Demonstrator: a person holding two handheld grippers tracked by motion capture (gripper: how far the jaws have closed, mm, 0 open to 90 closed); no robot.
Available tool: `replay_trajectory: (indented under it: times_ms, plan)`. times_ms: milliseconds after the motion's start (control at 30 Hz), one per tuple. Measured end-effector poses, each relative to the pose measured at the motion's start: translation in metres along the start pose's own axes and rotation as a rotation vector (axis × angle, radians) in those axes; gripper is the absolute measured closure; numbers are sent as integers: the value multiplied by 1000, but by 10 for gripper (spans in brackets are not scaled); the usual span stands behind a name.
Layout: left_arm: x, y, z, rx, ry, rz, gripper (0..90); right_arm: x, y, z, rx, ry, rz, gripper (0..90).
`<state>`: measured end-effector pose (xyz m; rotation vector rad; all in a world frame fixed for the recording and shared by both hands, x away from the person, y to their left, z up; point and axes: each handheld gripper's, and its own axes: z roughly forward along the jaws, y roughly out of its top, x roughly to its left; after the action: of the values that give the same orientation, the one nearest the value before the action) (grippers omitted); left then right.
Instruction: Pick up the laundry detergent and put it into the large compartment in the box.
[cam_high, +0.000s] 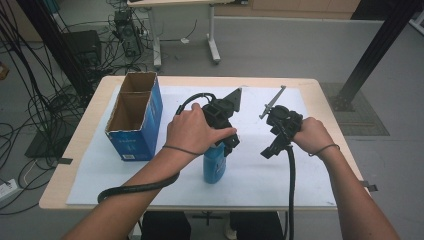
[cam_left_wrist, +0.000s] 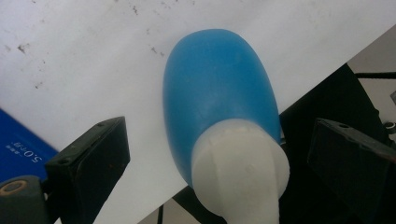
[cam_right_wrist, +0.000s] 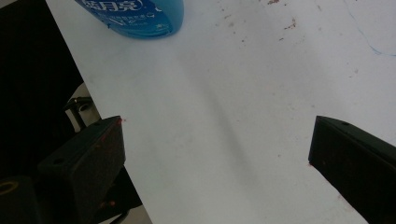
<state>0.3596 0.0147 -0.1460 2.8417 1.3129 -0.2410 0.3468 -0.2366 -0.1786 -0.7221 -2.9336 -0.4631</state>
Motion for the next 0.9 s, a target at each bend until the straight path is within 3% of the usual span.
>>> replay_trajectory:
  times_ms: [533, 900]
  plan:
    - [-1, 0, 3, -11, -2, -3, 60, 0, -2, 1, -2, 3, 1, 38]
    - [1, 2, 16, -1, -6, -15, 64, -1, -4, 2, -3, 7, 7, 38]
